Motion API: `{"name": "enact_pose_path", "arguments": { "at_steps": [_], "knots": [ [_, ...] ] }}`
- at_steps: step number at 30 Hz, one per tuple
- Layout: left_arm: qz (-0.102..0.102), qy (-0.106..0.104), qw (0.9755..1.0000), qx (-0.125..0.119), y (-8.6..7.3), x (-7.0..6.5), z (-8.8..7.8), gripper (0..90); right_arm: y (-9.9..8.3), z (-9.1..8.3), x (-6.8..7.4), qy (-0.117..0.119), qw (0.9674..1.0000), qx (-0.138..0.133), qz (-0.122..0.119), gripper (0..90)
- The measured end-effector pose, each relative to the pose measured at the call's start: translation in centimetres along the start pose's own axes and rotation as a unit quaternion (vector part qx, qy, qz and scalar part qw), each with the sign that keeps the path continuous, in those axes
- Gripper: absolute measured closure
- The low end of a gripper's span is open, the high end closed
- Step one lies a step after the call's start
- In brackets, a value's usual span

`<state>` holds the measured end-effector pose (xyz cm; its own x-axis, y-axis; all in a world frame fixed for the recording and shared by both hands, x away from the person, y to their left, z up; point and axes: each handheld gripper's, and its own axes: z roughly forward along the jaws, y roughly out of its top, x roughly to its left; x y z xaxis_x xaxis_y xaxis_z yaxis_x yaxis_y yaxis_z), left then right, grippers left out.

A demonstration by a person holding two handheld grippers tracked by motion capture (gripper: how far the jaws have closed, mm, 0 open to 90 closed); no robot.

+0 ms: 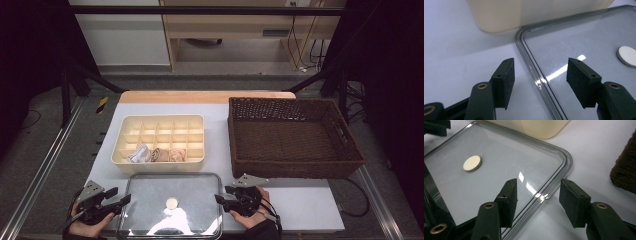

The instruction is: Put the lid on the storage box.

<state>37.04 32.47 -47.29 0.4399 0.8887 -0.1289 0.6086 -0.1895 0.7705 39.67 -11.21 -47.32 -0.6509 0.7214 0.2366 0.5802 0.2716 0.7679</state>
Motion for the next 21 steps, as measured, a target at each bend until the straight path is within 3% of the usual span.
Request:
{"name": "enact_pose_path", "arguments": {
  "at_steps": [8,14,21],
  "knots": [
    [0.008,0.000,0.9999,0.013,-0.4,-0.3,0.2,39.6,-0.1,0.4,-0.4,-0.010,0.9998,0.003,0.019,51.8],
    [0.007,0.001,0.9998,0.017,-0.4,-0.4,0.3,40.7,0.0,1.1,-0.6,-0.002,0.9990,-0.001,0.044,50.6],
    [0.015,-0.002,0.9993,0.035,-0.3,-0.4,0.7,41.8,-0.2,1.7,-0.5,-0.004,0.9989,0.003,0.046,50.2]
  ]
}}
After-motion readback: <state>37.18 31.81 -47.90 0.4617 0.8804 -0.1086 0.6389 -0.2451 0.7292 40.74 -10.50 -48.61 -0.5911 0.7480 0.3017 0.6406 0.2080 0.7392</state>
